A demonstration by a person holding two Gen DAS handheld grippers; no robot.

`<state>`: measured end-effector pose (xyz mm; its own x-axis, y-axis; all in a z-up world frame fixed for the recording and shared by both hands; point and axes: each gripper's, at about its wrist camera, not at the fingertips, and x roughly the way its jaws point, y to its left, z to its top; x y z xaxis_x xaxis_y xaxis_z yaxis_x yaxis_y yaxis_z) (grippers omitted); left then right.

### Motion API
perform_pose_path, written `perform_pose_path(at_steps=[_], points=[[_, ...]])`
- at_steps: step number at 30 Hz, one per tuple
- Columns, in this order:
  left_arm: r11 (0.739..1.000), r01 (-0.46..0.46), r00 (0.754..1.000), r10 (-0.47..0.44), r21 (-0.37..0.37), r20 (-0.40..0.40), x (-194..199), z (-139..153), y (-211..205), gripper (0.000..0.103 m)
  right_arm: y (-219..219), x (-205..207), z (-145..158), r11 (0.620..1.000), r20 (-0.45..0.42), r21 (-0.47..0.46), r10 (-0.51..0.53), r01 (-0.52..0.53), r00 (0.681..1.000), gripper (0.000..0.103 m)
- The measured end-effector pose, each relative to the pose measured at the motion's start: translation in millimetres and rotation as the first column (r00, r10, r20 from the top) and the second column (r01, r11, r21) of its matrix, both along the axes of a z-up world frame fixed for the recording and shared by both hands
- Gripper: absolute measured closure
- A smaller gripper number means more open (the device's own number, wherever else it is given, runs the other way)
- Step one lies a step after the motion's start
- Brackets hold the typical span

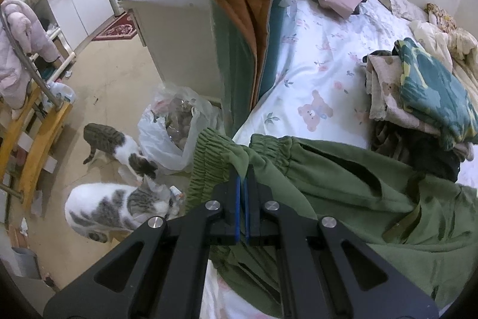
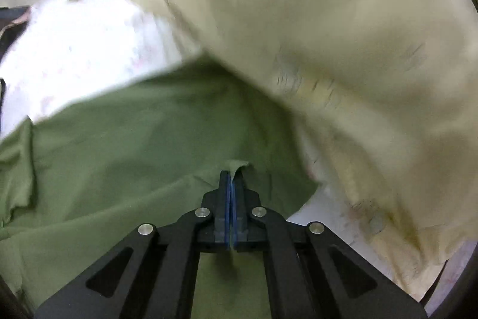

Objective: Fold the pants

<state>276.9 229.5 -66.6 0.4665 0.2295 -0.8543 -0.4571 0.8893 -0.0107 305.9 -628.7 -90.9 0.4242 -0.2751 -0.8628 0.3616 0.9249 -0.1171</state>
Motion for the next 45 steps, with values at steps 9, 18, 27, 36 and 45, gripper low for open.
perform_pose_path(at_steps=[9, 18, 27, 36, 45], points=[[1.0, -0.004, 0.999, 0.004, 0.002, 0.032, 14.2, 23.8, 2.6, 0.103, 0.0, -9.8, 104.9, 0.988, 0.341, -0.15, 0.006, 0.048, 0.94, 0.103], [0.979, 0.098, 0.994, -0.086, 0.179, -0.074, 129.7, -21.9, -24.7, 0.099, 41.1, 117.2, 37.0, 0.883, 0.033, -0.47, 0.014, 0.003, 0.999, 0.103], [0.968, 0.222, 0.957, -0.194, 0.114, -0.217, 156.1, -79.9, -24.8, 0.082, 73.3, 147.6, -30.6, 0.763, -0.218, -0.617, 0.073, -0.196, 0.973, 0.071], [0.982, 0.186, 0.976, -0.184, -0.008, 0.113, 92.8, 13.3, 0.0, 0.003, 101.4, 90.5, 62.1, 0.87, 0.109, -0.481, 0.181, -0.108, 0.977, 0.023], [0.937, 0.349, 0.929, -0.346, -0.002, -0.135, 78.6, -76.8, -74.5, 0.044, 210.8, 71.1, -16.6, 0.899, 0.061, 0.129, 0.415, -0.42, 0.908, 0.038]])
